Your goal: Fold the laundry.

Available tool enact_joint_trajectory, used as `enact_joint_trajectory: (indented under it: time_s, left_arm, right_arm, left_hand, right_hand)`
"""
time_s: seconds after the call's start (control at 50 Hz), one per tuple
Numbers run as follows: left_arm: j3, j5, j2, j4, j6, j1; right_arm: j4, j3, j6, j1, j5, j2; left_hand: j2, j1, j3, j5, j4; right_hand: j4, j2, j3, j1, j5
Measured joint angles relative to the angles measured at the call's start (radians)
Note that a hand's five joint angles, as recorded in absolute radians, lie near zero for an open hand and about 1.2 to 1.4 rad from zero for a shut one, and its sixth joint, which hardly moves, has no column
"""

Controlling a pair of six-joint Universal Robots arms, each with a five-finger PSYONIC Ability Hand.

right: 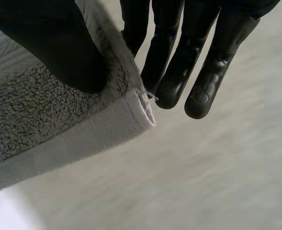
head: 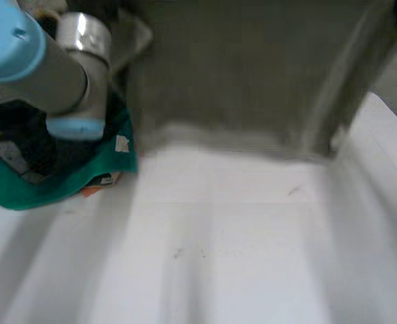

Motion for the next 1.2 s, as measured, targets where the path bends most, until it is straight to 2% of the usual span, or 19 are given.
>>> enact_joint_trajectory:
  time_s: [0.08,0.18,0.38,0.54,0.56,0.62,0.66,0.72,0.78,1.08,1.2]
  left_arm:
    - [-0.018,0.003,0.037,0.095,-0.011,0.002]
    - [-0.183,0.009,0.114,0.099,-0.067,0.002]
    - [-0.664,0.03,0.228,0.056,-0.176,-0.015]
    - [-0.924,0.035,0.206,0.048,-0.184,-0.049]
    - [-0.947,0.035,0.191,0.048,-0.184,-0.053]
    - [-0.974,0.036,0.164,0.048,-0.184,-0.056]
    - [-0.992,0.036,0.123,0.048,-0.184,-0.056]
    - [-0.994,0.034,0.103,0.049,-0.185,-0.049]
    - [-0.991,0.033,0.104,0.049,-0.188,-0.037]
    - [-0.995,0.037,0.12,0.05,-0.227,0.067]
    - [-0.998,0.076,0.117,0.051,-0.223,0.113]
  right_arm:
    - [-0.136,0.025,0.016,0.016,0.013,-0.046]
    - [-0.164,0.141,0.016,0.036,0.01,-0.084]
    - [-0.031,0.466,0.018,0.032,-0.037,-0.119]
    - [0.083,0.684,0.056,-0.017,-0.117,-0.123]
    - [0.089,0.711,0.065,-0.03,-0.134,-0.122]
    - [0.094,0.746,0.076,-0.05,-0.161,-0.118]
    - [0.095,0.782,0.092,-0.089,-0.201,-0.107]
    - [0.093,0.798,0.104,-0.125,-0.23,-0.094]
    - [0.091,0.804,0.121,-0.16,-0.25,-0.081]
    - [0.088,0.779,0.182,-0.222,-0.266,-0.064]
    - [0.089,0.776,0.184,-0.219,-0.276,-0.049]
  left_hand:
    - [0.0,0.0,0.0,0.0,0.0]
    - [0.0,0.0,0.0,0.01,0.0]
    - [-0.03,0.0,-0.025,0.007,-0.036]
    - [-0.103,-0.019,-0.095,-0.038,-0.105]
    - [-0.183,-0.126,-0.171,-0.125,-0.182]
    - [-0.229,-0.189,-0.221,-0.181,-0.234]
    - [-0.474,-0.438,-0.453,-0.417,-0.47]
    - [-0.725,-0.697,-0.716,-0.676,-0.725]
    - [-0.85,-0.789,-0.842,-0.815,-0.863]
    - [-0.868,-0.789,-0.861,-0.832,-0.878]
    - [-0.735,-0.671,-0.733,-0.685,-0.741]
  right_hand:
    - [0.0,0.0,0.0,0.0,0.001]
    - [0.0,0.0,0.0,0.0,0.008]
    - [0.0,0.0,0.001,0.0,0.009]
    - [0.0,0.0,0.001,0.0,0.009]
    - [0.0,0.0,0.001,0.0,0.009]
    - [0.0,0.0,0.001,0.0,0.009]
    - [0.0,0.0,0.001,0.001,0.009]
    - [0.0,0.0,0.001,0.001,0.01]
    - [0.0,0.0,0.001,0.001,0.01]
    - [0.0,0.0,0.001,0.001,0.01]
    - [0.0,0.0,0.001,0.001,0.01]
